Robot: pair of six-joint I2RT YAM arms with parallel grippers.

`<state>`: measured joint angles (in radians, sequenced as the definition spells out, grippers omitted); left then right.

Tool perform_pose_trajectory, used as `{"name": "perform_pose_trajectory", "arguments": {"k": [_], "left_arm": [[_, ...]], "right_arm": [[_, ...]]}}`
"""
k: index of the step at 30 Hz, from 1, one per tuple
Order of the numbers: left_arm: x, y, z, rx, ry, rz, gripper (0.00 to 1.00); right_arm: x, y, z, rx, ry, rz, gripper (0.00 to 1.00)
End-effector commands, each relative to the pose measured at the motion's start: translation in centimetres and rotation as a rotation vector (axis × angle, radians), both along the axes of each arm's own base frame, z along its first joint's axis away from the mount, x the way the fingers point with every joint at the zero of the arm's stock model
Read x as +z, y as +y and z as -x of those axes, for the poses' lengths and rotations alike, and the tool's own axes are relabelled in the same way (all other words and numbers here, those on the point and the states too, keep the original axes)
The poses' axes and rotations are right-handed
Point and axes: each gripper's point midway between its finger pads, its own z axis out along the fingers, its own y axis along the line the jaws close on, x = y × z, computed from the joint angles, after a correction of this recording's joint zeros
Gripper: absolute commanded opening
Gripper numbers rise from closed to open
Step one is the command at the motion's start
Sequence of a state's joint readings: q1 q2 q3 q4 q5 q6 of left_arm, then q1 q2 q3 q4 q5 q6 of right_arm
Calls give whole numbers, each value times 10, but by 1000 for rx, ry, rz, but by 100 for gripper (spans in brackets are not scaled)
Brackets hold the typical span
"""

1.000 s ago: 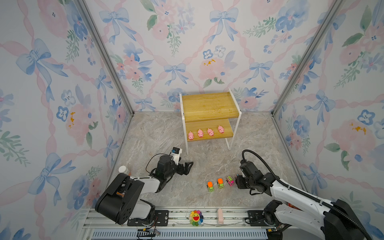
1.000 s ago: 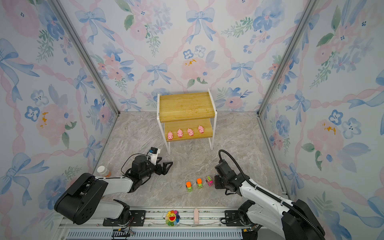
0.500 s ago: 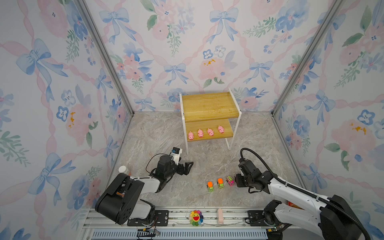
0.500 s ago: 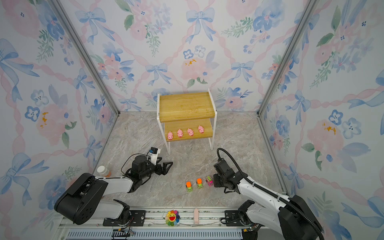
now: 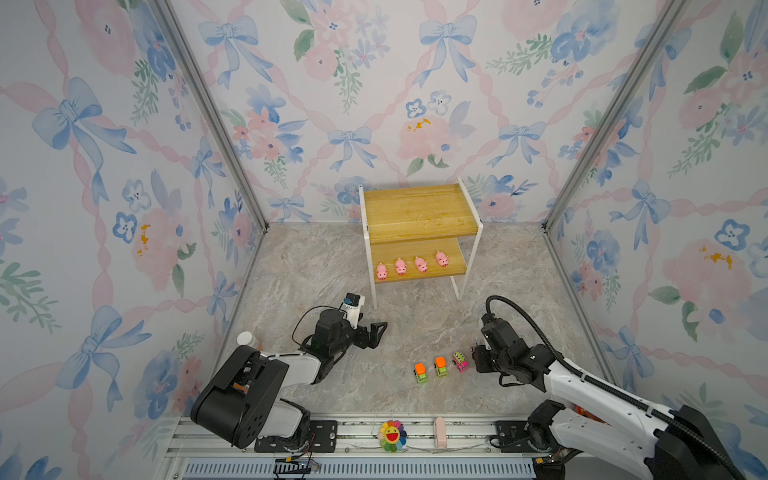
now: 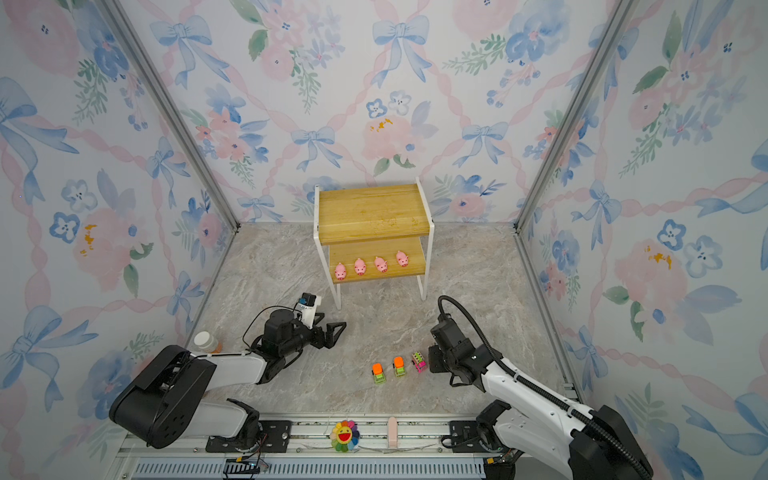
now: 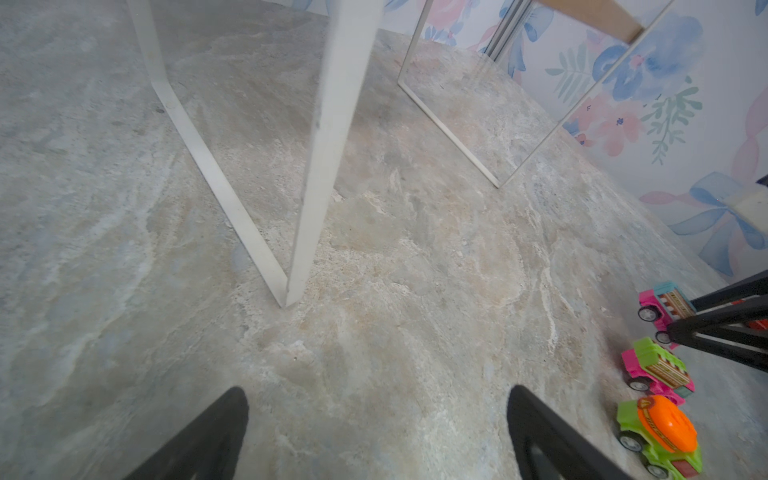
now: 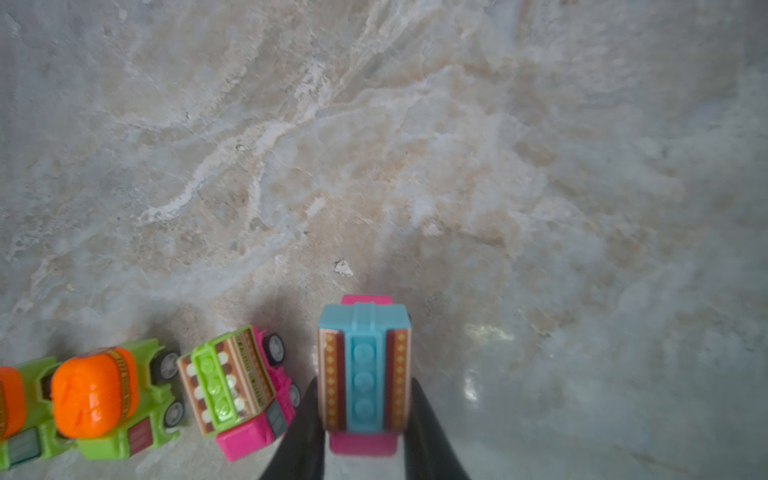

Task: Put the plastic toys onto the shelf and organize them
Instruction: 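Lower the right gripper onto the teal-and-pink toy car and close it, then lift the car with the right gripper and carry it over the upper shelf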

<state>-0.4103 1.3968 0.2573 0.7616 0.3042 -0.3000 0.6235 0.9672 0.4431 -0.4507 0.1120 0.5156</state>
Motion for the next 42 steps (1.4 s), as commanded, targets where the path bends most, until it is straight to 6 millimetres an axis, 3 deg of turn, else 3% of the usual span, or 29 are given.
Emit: {"name": "perform_pose_trajectory", "arguments": {"k": [1,4,8,13,21,24,26,31,36,42], "left_arm": [[2,-6,-2,-18,5,15,98],[3,-6,-3,-19,3,14,98],[6,-7,-4,-16,-2,22,98],[15,-8,-5,-15,-12,35,98],[22,-9,-8,-12,-7,44,98],[25,-10,-7,-16,-11,51,98],[28,-10,-8,-13,-15,57,98],[38,-11,-6,-21,-31,77,98],[43,-11,-5,-24,-42,76,98],[44,-10,-4,-23,-44,71,98]], "right_arm": [[12,-8,1,-14,-17,10,17],[26,-8,2,-13,-32,-10,16],[66,-2,-2,14,-75,-39,15],[144,10,-20,75,-170,-55,16],[298,44,-75,218,-364,-84,17],[342,56,-103,245,-422,-86,16],[361,63,-121,246,-450,-84,17],[385,73,-159,223,-462,-88,17],[378,89,-190,218,-445,-102,17],[369,98,-207,197,-433,-114,17]]}}
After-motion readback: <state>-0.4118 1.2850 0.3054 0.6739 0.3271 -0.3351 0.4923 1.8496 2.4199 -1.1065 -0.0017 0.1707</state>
